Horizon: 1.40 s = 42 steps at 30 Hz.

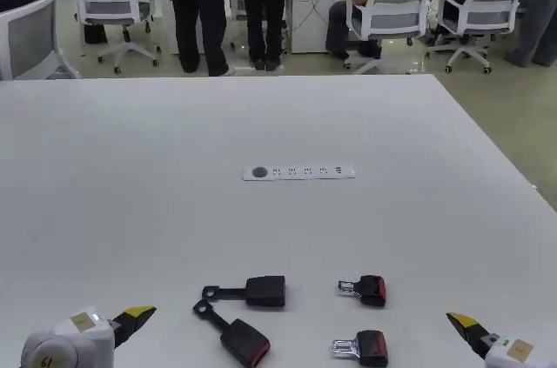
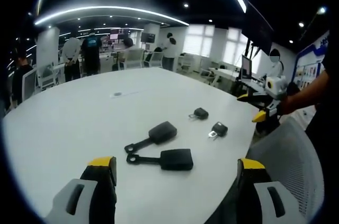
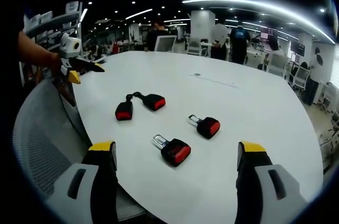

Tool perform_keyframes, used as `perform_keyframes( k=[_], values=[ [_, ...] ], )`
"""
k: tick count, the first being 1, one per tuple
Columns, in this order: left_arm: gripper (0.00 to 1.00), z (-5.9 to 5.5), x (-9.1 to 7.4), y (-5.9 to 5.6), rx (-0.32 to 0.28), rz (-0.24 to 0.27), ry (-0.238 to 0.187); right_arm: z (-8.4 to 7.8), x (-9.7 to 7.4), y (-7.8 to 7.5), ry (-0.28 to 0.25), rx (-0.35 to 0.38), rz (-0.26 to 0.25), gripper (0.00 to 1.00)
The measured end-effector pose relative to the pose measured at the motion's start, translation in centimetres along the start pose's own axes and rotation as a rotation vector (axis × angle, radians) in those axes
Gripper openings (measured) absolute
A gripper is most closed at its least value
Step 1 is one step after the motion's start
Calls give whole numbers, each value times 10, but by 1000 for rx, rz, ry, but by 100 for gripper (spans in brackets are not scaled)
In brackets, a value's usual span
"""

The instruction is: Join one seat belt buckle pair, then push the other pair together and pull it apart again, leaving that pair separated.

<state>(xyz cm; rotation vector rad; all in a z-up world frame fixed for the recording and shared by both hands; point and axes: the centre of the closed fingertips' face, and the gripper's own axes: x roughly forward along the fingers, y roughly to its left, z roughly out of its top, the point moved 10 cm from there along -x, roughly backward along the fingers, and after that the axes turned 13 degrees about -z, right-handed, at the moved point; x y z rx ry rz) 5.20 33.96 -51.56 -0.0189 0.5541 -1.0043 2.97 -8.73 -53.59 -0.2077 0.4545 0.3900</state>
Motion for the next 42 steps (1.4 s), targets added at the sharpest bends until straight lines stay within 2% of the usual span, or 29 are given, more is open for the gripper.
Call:
perform_keyframes(
  k=[4,25,31,42],
  values=[
    [97,0,1,-2,1,-2,2,-1,0,0,0,3,-3,95],
    [96,-3,-1,3,-11,1,-4,1,2,3,3,0,3,95],
    [96,-1,0,-3,-13,0,-4,3,3,4,0,7,3,95],
    [96,0,-1,0,-17,0,-8,0,4,5,5,10,2,95]
  ],
)
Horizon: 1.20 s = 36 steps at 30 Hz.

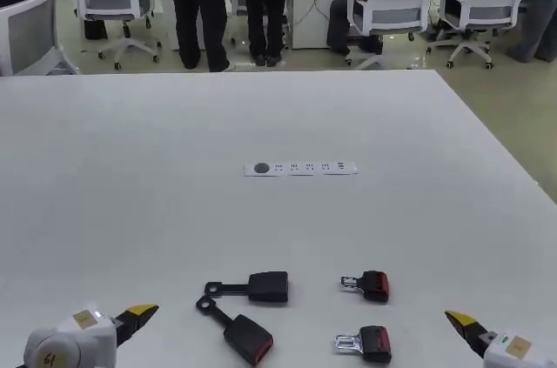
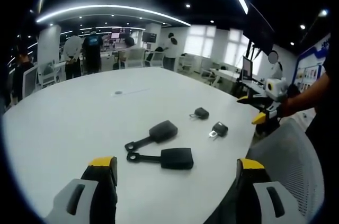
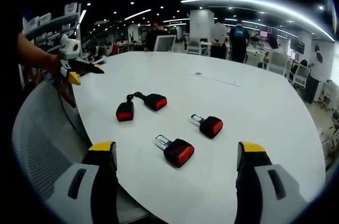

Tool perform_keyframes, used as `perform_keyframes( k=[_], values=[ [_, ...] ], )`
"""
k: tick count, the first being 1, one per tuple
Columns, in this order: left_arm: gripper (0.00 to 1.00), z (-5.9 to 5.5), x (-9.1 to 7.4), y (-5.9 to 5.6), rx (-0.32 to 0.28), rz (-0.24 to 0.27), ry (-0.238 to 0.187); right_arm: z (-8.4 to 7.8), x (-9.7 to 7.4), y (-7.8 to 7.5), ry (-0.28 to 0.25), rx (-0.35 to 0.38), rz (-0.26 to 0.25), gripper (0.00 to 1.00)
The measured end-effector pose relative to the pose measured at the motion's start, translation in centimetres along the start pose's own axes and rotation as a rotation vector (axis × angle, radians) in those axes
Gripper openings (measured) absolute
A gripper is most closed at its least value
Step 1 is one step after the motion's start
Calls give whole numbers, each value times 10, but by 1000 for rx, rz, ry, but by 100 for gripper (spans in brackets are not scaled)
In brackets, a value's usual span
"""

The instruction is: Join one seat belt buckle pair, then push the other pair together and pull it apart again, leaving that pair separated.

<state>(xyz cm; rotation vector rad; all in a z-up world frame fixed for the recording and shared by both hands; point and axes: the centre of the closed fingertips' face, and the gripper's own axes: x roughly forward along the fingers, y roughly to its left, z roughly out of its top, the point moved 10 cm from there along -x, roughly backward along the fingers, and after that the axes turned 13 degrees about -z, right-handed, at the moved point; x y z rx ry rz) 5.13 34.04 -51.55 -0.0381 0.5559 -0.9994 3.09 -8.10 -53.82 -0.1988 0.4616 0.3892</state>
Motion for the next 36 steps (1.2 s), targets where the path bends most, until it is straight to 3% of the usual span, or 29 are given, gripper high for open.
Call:
perform_keyframes(
  k=[6,36],
  values=[
    [95,-3,-1,7,-1,2,-2,0,1,0,1,-3,1,94],
    [94,-7,-1,10,7,-11,15,0,4,3,15,-15,8,93]
  ],
)
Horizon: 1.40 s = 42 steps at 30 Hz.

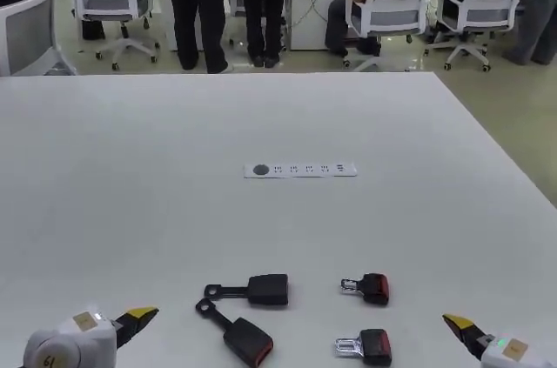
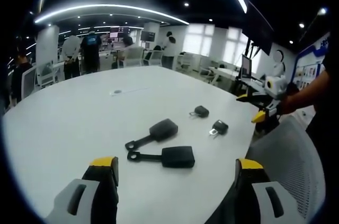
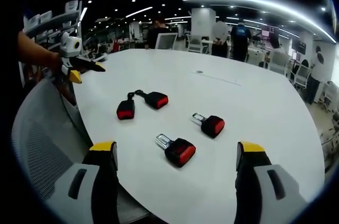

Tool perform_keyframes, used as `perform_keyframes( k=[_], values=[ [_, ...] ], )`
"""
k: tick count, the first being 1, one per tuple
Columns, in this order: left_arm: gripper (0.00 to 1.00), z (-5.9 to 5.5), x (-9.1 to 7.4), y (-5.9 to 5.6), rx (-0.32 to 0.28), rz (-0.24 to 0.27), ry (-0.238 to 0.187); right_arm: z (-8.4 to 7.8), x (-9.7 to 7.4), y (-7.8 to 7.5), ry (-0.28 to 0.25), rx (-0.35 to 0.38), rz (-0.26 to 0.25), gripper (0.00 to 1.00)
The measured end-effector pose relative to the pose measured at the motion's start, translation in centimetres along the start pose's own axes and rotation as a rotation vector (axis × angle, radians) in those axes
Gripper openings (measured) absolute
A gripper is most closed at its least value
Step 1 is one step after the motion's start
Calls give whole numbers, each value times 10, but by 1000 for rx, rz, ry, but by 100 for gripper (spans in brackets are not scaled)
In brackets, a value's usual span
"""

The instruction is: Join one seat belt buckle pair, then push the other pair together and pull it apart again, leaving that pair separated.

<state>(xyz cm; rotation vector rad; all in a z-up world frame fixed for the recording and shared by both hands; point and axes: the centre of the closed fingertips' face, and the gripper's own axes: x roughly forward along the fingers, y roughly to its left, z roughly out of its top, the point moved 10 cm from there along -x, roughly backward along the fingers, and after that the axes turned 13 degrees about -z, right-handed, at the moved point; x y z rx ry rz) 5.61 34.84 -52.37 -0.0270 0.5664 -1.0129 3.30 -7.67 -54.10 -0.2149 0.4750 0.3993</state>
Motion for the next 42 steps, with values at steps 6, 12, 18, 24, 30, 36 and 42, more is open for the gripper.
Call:
perform_keyframes(
  k=[6,12,18,24,30,36,42],
  values=[
    [93,0,3,1,-2,-3,4,-2,4,1,6,-6,7,93],
    [93,-2,5,2,-4,-7,8,0,6,2,15,-10,13,93],
    [92,-4,8,4,-16,-10,8,1,11,4,27,-18,25,93],
    [91,-4,13,5,-20,-15,21,0,18,4,39,-26,44,92],
    [91,-4,19,5,-13,-30,47,0,27,4,53,-32,60,92],
    [91,-6,24,7,-15,-39,62,4,33,5,57,-45,78,92],
    [91,-4,32,11,-21,-44,66,3,41,3,68,-48,92,91]
  ],
)
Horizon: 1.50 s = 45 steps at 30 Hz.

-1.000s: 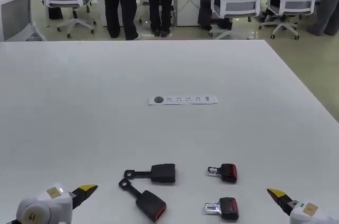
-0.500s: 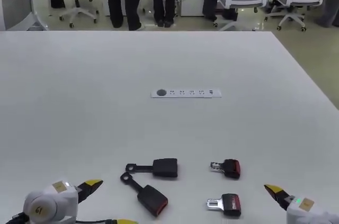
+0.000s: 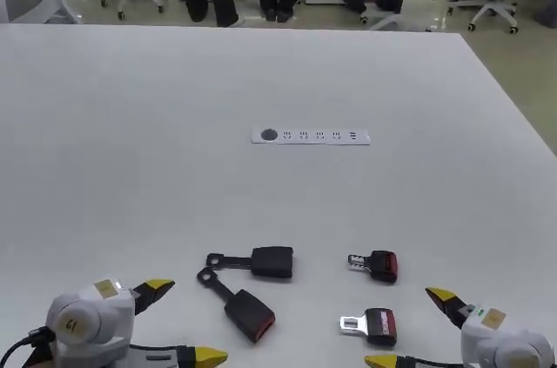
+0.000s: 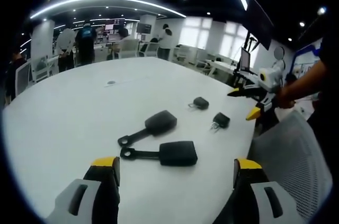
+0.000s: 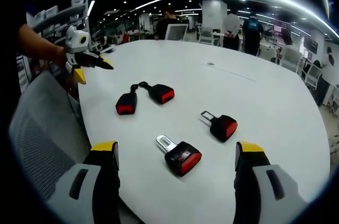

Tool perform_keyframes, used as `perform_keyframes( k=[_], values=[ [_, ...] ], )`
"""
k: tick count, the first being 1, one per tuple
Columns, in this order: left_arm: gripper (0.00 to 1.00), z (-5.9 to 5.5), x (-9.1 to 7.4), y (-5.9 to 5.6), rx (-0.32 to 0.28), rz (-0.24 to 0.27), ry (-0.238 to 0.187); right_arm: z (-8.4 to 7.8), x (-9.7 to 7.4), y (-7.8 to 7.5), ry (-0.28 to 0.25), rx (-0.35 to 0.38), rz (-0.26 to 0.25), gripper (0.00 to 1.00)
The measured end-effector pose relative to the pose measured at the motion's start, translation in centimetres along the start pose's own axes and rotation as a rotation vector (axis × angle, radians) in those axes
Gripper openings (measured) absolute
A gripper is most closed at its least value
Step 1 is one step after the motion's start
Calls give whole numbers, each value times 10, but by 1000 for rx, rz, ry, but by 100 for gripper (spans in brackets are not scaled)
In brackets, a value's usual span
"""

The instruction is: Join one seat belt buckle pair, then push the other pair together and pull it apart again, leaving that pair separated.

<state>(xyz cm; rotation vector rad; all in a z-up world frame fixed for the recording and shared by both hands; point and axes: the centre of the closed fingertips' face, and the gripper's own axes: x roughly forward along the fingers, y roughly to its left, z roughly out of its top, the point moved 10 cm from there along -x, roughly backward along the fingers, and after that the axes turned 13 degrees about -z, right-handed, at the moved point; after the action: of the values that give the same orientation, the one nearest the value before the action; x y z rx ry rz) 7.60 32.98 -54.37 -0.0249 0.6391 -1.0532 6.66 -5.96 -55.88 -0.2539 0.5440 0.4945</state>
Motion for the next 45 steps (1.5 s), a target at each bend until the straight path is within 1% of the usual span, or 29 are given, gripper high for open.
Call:
perform_keyframes(
  k=[3,7,9,13,14,15,17,19,21,23,25,28,31,32,35,37,40,43,45],
  values=[
    [91,-1,3,5,13,-1,10,1,3,-2,4,-3,5,91],
    [91,1,7,8,15,-6,16,1,8,-2,11,-3,17,91],
    [91,2,10,12,14,-9,21,0,11,-2,20,-6,21,90],
    [91,6,16,13,18,-20,31,-2,16,-3,32,-11,33,90],
    [91,9,20,12,20,-25,31,-2,17,-2,35,-13,38,90],
    [90,11,22,13,21,-27,33,-3,18,-2,38,-17,40,90],
    [90,9,22,15,27,-33,41,-5,21,-2,44,-20,46,90],
    [90,8,23,21,25,-42,46,-7,24,-4,49,-23,50,90],
    [89,11,26,20,33,-53,57,-8,26,-5,56,-28,52,89],
    [87,11,29,21,44,-64,64,-8,27,-6,59,-26,56,89],
    [87,10,31,25,47,-74,75,-8,29,-7,64,-31,59,89],
    [87,10,38,26,81,-102,108,-8,32,-10,70,-25,66,88],
    [87,12,46,26,91,-128,123,-6,35,-7,73,-36,81,87],
    [87,11,46,27,97,-139,131,-6,36,-7,75,-42,84,86],
    [86,13,53,28,129,-173,169,-6,39,-7,78,-40,99,86],
    [86,15,57,27,143,-189,183,-5,41,-7,79,-32,119,86],
    [85,16,62,30,167,-212,197,-5,44,-6,92,-51,142,85],
    [84,16,67,34,195,-244,231,-7,46,-9,99,-50,159,85],
    [84,18,70,33,214,-257,250,-7,48,-8,109,-43,188,85]
  ],
)
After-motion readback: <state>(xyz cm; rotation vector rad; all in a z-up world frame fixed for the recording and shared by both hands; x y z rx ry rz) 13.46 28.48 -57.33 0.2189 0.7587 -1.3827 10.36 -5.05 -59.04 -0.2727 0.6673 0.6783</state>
